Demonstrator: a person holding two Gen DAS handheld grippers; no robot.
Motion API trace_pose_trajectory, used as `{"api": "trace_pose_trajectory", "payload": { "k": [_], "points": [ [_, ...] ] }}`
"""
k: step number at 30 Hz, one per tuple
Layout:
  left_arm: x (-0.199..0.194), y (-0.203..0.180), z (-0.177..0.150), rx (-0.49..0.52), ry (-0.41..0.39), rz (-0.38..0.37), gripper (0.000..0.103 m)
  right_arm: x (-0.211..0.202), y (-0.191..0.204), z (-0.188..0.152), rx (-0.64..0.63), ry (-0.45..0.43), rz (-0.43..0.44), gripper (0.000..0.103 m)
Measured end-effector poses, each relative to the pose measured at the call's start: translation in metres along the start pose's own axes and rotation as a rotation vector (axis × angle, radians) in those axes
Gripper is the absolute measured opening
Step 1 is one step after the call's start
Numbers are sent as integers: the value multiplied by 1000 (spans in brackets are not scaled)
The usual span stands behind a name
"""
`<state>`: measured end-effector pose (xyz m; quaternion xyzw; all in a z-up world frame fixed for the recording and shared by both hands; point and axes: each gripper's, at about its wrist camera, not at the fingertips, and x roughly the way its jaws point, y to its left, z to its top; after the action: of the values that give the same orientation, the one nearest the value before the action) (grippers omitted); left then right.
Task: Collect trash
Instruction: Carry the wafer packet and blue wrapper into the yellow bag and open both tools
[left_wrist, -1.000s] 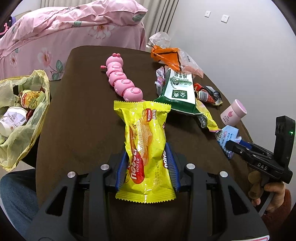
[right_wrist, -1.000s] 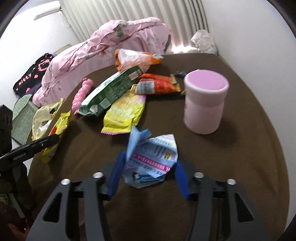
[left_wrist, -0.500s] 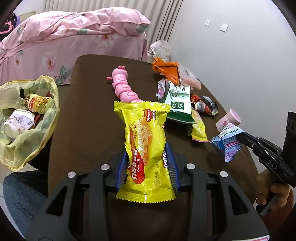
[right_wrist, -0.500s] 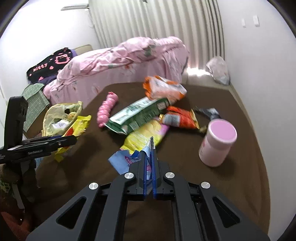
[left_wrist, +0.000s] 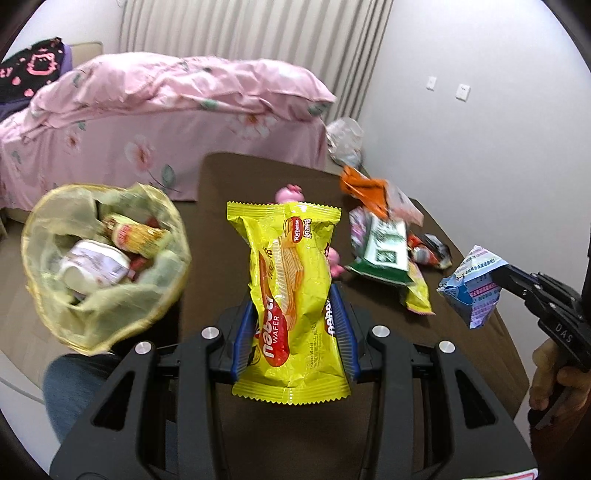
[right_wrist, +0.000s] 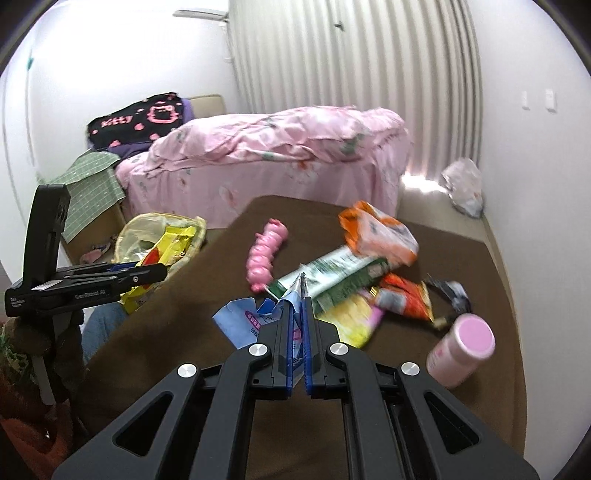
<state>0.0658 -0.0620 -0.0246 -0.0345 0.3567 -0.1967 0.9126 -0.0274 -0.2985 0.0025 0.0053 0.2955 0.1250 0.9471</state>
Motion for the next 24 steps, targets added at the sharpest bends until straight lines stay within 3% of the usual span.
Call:
{"api": "trace_pose_trajectory", "payload": {
  "k": [3,6,11,16,24],
  "points": [
    [-9,23,6,-29,-37,47,37,10,17,19,-51,-8,49,6],
    [-21,62,13,-101,-82,148,37,24,33,42,-103,-21,100,6],
    [-27,130,4,-245,-57,272,37,73,60,85,-175,0,212,6],
    [-3,176,-1,-376,31,285,37,142,88,127,-205,43,326,6],
    [71,206,11,-436,156,300,33,243,139,165,-276,138,451,6]
  ]
}}
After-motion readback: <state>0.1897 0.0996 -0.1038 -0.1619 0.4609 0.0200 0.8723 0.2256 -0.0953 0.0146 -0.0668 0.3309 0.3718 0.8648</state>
